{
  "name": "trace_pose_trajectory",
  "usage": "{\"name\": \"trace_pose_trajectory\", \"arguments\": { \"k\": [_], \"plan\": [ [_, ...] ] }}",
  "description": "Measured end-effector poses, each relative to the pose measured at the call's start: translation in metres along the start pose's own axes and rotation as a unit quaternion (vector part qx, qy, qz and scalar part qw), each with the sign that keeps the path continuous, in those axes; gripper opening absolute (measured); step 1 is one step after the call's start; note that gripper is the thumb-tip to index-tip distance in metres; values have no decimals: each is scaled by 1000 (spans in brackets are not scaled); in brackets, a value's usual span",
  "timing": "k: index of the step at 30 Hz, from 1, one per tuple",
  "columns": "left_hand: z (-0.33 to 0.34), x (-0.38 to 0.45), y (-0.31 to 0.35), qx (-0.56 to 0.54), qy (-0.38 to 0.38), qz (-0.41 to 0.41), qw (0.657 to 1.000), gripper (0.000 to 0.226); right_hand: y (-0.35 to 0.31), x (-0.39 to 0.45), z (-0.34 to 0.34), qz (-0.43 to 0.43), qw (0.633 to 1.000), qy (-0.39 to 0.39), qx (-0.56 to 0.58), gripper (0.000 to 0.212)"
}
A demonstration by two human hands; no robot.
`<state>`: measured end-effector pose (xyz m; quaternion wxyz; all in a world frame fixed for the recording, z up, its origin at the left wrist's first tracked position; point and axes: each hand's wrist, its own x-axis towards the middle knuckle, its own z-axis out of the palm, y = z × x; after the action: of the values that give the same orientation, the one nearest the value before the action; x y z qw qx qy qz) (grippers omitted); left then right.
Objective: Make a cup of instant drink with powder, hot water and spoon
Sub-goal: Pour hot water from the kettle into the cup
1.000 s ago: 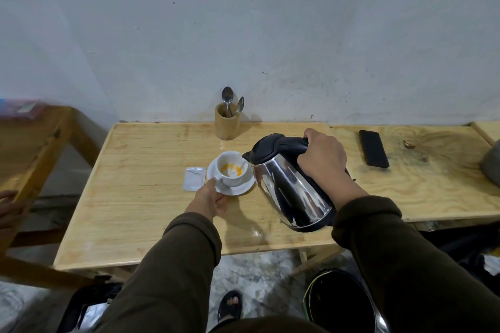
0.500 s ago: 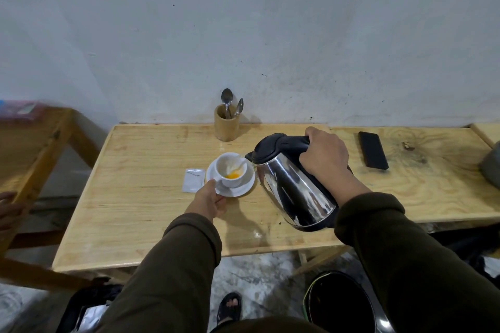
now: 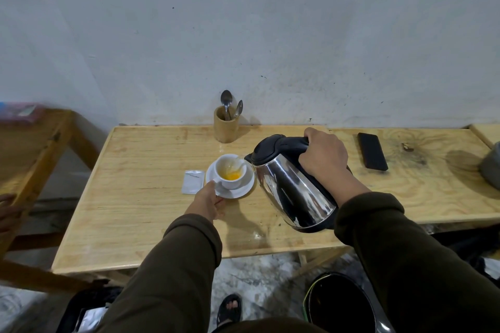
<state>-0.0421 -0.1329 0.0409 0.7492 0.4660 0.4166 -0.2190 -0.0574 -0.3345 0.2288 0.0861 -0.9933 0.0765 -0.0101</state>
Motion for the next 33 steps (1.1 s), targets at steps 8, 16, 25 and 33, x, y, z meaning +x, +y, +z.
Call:
{"name": "trace_pose_trajectory", "arguments": {
  "k": [8,16,25,33],
  "plan": [
    [-3,4,-3,-2,-10,7,1000,55,0,1,3,-3,1000,7,2,23],
    [-3,6,-2,-7,-10,-4,1000,56,-1,0,3,-2,1000,4,4,23],
    [-3,8,-2,-5,7,-3,1000,56,-2,0,5,-4,1000,5,0,25],
    [-3,3,-3,10,0,7,1000,55,-4,1,5,1,1000,6,1,22]
  ]
}}
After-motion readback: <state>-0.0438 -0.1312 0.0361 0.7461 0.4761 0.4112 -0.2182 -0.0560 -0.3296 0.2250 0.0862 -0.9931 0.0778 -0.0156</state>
